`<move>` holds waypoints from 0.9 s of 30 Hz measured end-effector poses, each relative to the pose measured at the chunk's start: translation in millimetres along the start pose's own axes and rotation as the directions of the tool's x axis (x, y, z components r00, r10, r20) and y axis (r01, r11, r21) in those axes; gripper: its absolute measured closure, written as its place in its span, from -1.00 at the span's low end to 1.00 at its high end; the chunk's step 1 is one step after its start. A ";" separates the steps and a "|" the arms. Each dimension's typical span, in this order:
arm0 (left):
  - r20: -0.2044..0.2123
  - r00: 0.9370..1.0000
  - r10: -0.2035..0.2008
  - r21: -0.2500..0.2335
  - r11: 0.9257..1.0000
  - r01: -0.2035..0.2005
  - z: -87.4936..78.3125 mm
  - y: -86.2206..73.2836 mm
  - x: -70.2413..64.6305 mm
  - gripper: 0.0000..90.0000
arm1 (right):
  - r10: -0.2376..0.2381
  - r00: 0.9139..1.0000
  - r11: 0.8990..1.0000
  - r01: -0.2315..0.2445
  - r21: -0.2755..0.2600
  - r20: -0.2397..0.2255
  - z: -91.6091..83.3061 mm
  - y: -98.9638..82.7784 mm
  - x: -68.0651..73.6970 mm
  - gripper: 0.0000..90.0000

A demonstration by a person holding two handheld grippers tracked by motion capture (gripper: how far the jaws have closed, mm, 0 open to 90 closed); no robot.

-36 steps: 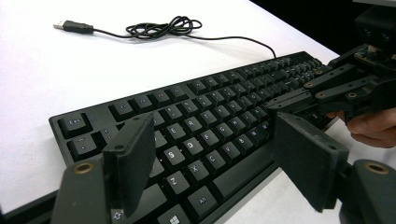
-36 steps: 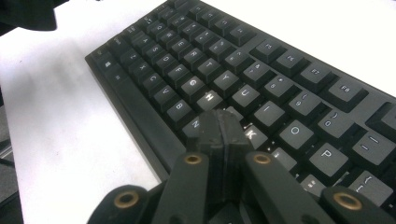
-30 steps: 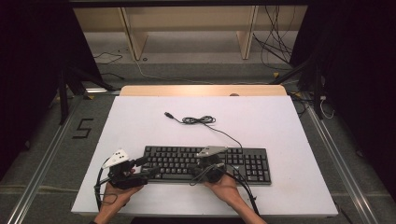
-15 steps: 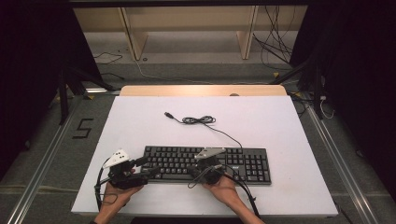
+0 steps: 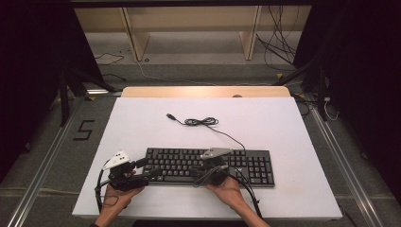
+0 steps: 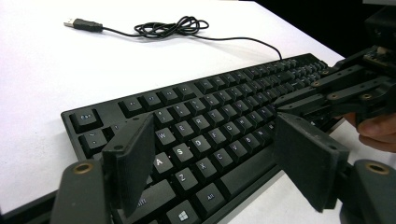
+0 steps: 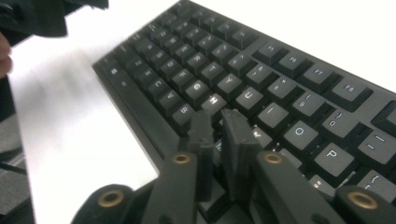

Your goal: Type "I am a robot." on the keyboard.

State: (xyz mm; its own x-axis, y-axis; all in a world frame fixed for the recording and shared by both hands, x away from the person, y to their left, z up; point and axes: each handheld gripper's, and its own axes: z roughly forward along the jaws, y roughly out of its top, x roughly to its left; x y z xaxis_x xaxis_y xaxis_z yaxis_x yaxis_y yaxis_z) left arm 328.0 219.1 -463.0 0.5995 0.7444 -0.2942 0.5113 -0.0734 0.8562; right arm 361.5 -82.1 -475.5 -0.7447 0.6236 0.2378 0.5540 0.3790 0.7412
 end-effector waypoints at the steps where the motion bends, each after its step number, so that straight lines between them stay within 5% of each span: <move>1: -0.001 1.000 -0.001 -0.001 1.000 0.001 -0.2 0.1 0.1 -0.35 | 0.004 1.000 1.000 -0.004 -0.006 -0.004 -1.4 0.4 -0.4 0.81; 17: -0.006 1.000 -0.008 -0.009 1.000 0.007 -1.5 0.3 2.3 -0.35 | 0.011 0.998 0.999 -0.013 -0.035 -0.062 -12.4 5.9 2.1 0.07; 20: -0.006 1.000 -0.009 -0.010 1.000 0.009 -1.7 0.4 2.9 -0.35 | 0.007 0.998 0.999 -0.009 -0.038 -0.067 -13.7 6.4 2.9 0.13; 27: -0.007 1.000 -0.011 -0.011 1.000 0.010 -1.7 0.4 3.3 -0.35 | -0.010 0.998 0.999 0.007 -0.038 -0.061 -15.9 5.3 7.1 0.66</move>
State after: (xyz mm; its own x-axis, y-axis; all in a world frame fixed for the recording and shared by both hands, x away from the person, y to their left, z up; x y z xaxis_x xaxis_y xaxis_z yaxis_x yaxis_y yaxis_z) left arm 329.1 222.6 -462.9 0.5896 0.7499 -0.3001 0.5109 -0.0584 0.8577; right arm 353.2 -86.6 -459.9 -0.7713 0.5771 0.2684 0.5339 0.3572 0.7664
